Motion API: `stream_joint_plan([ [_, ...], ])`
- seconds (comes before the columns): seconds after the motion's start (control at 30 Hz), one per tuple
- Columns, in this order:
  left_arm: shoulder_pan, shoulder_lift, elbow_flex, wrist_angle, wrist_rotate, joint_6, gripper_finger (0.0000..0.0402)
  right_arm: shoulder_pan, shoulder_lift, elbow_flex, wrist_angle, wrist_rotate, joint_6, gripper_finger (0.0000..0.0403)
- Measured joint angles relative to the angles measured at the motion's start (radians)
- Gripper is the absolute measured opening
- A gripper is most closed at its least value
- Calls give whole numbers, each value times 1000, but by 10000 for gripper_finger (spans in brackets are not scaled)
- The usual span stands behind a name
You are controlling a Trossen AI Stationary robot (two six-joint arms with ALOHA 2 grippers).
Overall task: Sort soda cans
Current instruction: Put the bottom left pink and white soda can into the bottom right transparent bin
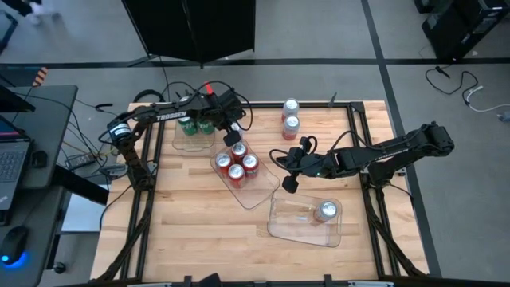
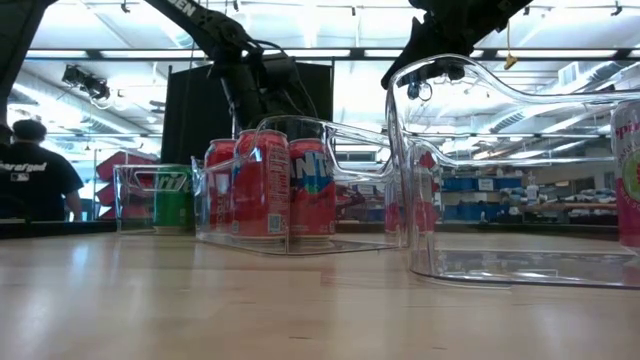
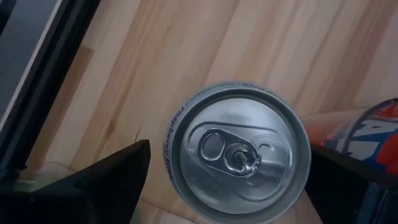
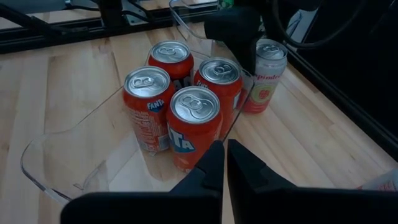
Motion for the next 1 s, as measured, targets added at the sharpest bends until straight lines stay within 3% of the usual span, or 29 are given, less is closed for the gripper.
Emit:
stream_joint_plan([
  [0.1,-4,0,0,0,-31,1,377,0,0,0,0,0,0,9],
  [0.3,-7,-2,2,0,-39,31,278,0,0,0,0,0,0,4],
  [0.57,-12,-53,20,-26,-45,60,278,0,0,0,0,0,-10,0],
  [1.0,-41,-258,79,-101,-19,69,278,9,0,17,-19,-21,-39,0],
])
